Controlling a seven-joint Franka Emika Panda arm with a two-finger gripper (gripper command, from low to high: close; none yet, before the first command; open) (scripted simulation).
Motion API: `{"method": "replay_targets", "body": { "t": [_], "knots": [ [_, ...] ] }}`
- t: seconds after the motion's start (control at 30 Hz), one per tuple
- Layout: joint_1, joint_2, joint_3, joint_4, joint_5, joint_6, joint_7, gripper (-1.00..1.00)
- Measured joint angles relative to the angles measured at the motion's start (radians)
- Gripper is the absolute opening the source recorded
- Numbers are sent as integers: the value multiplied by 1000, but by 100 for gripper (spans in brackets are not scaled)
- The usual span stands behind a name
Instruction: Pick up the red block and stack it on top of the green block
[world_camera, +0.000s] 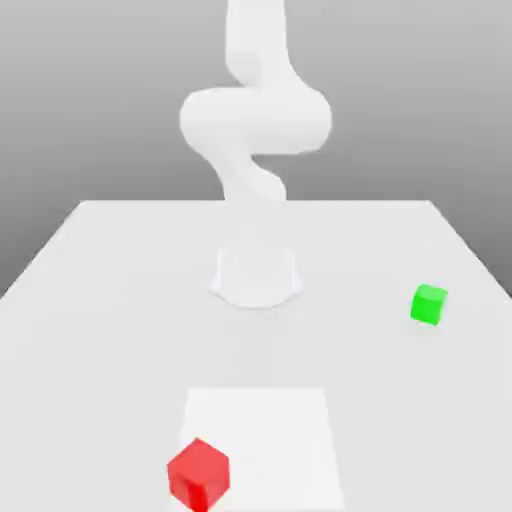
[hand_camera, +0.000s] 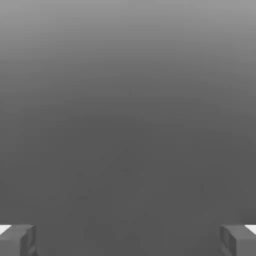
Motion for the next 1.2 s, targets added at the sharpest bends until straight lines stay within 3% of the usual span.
{"method": "replay_targets", "body": {
  "t": [0.53, 0.97, 1.0, 1.2],
  "knots": [
    [-151, 588, 62, -96, -95, 216, 359, 0],
    [-173, 1049, 40, -134, -43, 456, 493, 0],
    [-169, 1083, 35, -129, -48, 484, 497, -100],
    [-167, 1100, 33, -127, -52, 500, 501, -100]
  ]
}}
